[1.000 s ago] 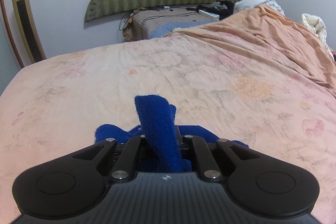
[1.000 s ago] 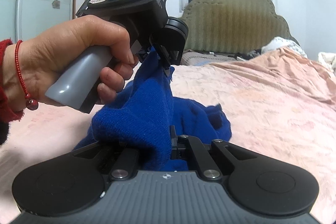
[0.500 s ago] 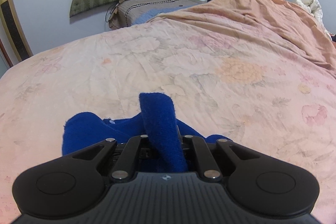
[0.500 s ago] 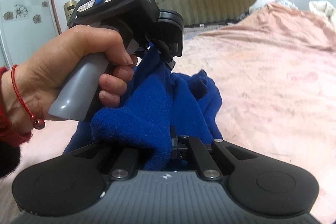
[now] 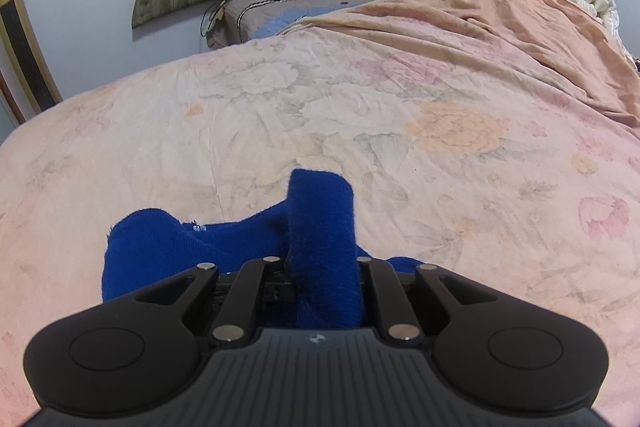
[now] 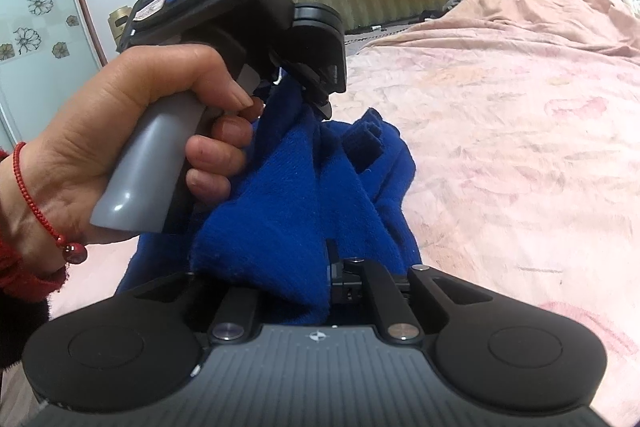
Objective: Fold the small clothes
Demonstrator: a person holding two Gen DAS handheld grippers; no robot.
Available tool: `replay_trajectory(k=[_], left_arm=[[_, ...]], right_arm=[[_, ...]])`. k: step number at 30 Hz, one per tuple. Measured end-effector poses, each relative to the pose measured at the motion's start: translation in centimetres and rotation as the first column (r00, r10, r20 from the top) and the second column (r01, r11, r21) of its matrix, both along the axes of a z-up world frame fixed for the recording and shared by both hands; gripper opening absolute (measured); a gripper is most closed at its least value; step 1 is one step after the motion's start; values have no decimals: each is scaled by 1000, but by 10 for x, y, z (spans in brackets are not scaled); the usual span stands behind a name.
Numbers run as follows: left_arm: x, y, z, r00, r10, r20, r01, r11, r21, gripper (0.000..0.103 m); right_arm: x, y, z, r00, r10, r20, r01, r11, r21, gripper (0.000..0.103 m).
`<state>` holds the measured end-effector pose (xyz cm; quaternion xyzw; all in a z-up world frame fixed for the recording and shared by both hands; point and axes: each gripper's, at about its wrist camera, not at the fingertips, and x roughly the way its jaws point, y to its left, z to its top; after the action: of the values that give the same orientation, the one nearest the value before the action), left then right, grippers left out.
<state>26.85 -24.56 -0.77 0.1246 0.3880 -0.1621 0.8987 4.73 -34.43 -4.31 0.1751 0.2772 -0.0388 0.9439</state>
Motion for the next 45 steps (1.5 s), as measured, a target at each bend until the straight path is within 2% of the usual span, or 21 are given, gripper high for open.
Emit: replay_trajectory(k=[6, 7, 9, 10, 11, 18, 25, 29, 32, 35, 37, 41, 45], left_arm=[[3, 6, 4, 1000, -4, -26, 3, 1000, -29, 19], [4, 6, 5, 999, -3, -32, 2, 999, -35, 27], [5, 9, 7, 999, 0, -33, -1, 999, -51, 48], [5, 10, 8, 1000, 0, -27, -1, 998, -61, 68], [5, 11, 11, 1000, -3, -14, 2, 997, -71, 80], [-6, 19, 35, 995, 3, 98, 3, 998, -56, 81], [-16, 55, 44, 992, 47, 120, -41, 998, -48, 82], [-11, 70, 56, 988, 81, 132, -67, 992, -104, 82], [-7, 83, 66, 989, 103, 106, -80, 977, -197, 82], [-12, 92, 71, 989, 114, 99, -87, 967, -241, 82], [-18, 96, 70, 989, 109, 98, -86, 972, -220, 82], [-46, 108, 57, 990, 69, 127, -53, 991, -126, 82], [-82, 127, 34, 991, 28, 128, -20, 998, -61, 82]], right_arm=[[0, 0, -3, 1000, -3, -4, 3, 1000, 1, 14], [0, 0, -3, 1000, -3, -4, 3, 1000, 0, 14], [1, -1, -3, 1000, -4, -6, 4, 1000, 2, 17], [1, -1, -3, 1000, -5, -7, 5, 1000, 4, 18], [1, -1, -4, 1000, -6, -7, 6, 1000, 6, 18], [0, -7, -7, 1000, -12, -10, 12, 999, 41, 18], [-3, -17, -12, 1000, -15, -2, 15, 994, 111, 21], [-1, -19, -13, 1000, -17, -2, 17, 992, 121, 24], [-2, -20, -13, 1000, -20, -3, 20, 991, 131, 28], [-4, -23, -14, 1000, -23, -8, 24, 987, 158, 30], [-7, -27, -13, 1000, -23, -14, 25, 983, 182, 31], [-19, -34, -11, 1000, -16, -17, 19, 979, 204, 36], [-27, -50, -13, 1000, -20, -7, 21, 943, 332, 43]])
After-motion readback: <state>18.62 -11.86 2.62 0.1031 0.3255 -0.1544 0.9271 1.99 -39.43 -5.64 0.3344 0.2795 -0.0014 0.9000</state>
